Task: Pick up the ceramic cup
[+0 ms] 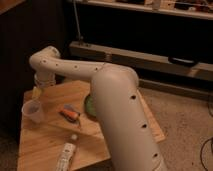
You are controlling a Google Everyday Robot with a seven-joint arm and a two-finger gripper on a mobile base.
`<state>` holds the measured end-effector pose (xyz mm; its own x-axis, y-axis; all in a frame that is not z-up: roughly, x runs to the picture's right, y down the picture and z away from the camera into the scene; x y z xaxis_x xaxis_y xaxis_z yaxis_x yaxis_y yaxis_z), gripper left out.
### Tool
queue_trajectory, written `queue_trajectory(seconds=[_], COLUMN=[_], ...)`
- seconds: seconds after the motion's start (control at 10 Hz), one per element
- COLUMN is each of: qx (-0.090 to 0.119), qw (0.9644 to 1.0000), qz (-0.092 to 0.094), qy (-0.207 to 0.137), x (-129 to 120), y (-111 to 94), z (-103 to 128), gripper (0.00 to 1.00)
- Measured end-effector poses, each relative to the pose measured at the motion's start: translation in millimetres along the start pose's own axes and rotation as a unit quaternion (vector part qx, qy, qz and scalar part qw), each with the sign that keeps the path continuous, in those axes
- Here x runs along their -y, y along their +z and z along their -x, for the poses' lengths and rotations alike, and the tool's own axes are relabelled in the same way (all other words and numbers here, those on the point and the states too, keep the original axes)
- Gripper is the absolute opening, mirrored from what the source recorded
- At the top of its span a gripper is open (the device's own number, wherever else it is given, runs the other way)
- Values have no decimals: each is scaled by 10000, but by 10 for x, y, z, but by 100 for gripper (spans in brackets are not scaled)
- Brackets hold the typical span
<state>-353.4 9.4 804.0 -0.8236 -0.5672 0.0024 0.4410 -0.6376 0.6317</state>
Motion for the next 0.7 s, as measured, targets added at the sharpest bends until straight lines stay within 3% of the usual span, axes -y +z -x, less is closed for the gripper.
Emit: queue_trajectory(seconds=[0.2, 0.7], qx=[105, 168], qw=[9999, 9985], qz=[70, -15], qy=[-92, -530], x=[20, 94], y=[130, 512], z=[23, 80], gripper=[80, 80])
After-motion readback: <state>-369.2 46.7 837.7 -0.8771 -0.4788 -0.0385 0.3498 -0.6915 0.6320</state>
